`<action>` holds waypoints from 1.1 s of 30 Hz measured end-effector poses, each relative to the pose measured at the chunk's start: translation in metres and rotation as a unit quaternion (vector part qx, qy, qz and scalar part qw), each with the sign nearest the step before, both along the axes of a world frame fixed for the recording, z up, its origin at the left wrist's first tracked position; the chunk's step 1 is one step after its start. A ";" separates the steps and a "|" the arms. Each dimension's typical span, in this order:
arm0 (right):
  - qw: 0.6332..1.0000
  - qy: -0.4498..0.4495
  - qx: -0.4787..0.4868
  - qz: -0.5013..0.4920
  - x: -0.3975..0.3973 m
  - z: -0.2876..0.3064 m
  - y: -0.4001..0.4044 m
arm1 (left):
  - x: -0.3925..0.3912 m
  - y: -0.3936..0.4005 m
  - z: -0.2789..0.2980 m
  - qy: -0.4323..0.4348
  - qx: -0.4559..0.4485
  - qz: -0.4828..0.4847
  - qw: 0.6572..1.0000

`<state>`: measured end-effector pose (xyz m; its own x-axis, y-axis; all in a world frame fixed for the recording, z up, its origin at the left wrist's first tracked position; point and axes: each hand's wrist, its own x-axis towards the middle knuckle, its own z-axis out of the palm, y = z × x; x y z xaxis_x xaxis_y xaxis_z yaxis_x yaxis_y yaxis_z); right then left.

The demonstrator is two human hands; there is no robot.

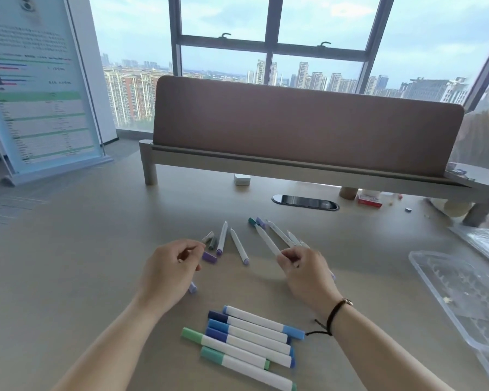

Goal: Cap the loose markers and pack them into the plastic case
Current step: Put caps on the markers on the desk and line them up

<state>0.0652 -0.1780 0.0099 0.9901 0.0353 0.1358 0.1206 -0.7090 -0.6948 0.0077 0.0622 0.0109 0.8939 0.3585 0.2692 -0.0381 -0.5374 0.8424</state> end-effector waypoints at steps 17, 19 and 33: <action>0.874 0.105 0.473 0.031 -0.023 -0.014 -0.022 | 0.084 -0.039 0.032 0.104 0.198 -0.084 0.971; 0.853 0.117 0.508 0.029 -0.022 -0.014 -0.025 | 0.117 -0.049 0.030 0.132 0.341 -0.093 0.926; 0.838 0.134 0.528 0.038 -0.017 -0.014 -0.030 | 0.157 -0.080 0.014 0.170 0.504 -0.121 0.838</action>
